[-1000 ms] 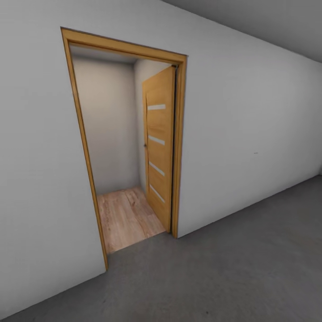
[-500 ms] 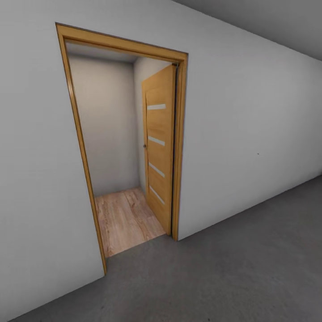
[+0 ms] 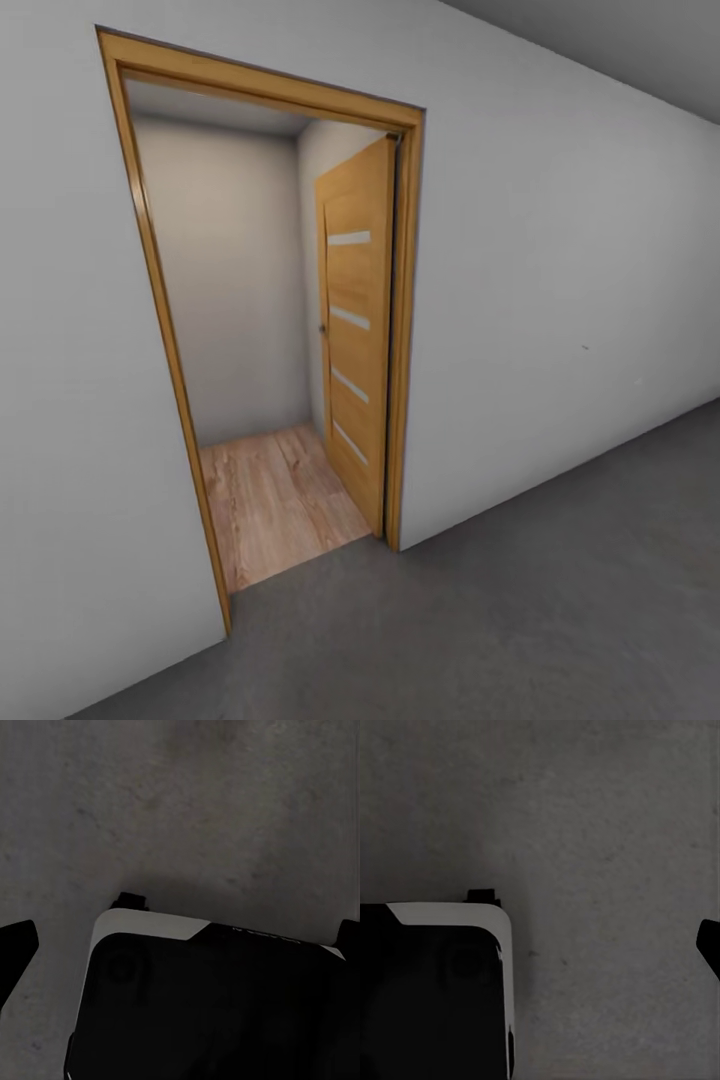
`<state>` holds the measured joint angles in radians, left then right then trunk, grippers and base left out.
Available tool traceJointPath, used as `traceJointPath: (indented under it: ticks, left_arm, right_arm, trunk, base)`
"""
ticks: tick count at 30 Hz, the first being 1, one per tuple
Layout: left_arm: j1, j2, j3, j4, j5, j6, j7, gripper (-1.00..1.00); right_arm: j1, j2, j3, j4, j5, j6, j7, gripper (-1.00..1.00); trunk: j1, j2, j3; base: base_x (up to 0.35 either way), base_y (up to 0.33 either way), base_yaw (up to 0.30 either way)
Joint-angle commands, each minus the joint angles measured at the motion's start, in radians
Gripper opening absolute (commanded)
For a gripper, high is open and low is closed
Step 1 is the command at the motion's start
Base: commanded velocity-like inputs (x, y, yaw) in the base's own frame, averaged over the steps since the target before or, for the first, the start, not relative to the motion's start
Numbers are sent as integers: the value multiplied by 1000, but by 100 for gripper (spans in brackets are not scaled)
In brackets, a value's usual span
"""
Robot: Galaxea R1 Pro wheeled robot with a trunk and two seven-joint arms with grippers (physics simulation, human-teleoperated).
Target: Move the two storage containers from the living room to the garage. In the garage, place one container on the floor and stack the other container on top of it (either order is fine).
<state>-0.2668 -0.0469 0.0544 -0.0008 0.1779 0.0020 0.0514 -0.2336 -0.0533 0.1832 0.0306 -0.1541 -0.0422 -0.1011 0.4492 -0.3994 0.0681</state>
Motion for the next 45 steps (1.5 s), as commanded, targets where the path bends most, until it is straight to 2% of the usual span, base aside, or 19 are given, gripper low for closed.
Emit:
traceJointPath:
  ticks: [1,11,18,45]
  left_arm:
    - [0,0,5,0,4,0,2,100]
    - [1,2,5,2,5,11,0,100]
    - [22,1,4,2,5,4,0,100]
    - [24,1,5,1,6,8,5,100]
  right_arm:
    - [-1,0,9,3,-10,-5,-1,100]
    - [-1,-2,9,2,-8,-15,9,100]
    - [-1,-1,10,3,-7,-16,10,100]
    - [-1,2,10,3,-6,-8,4,100]
  trunk:
    - [1,-1,0]
    - [1,-1,0]
    - [1,-1,0]
    - [1,-1,0]
  base:
    - [244,0,0]
    - [193,0,0]
    - [161,0,0]
    - [317,0,0]
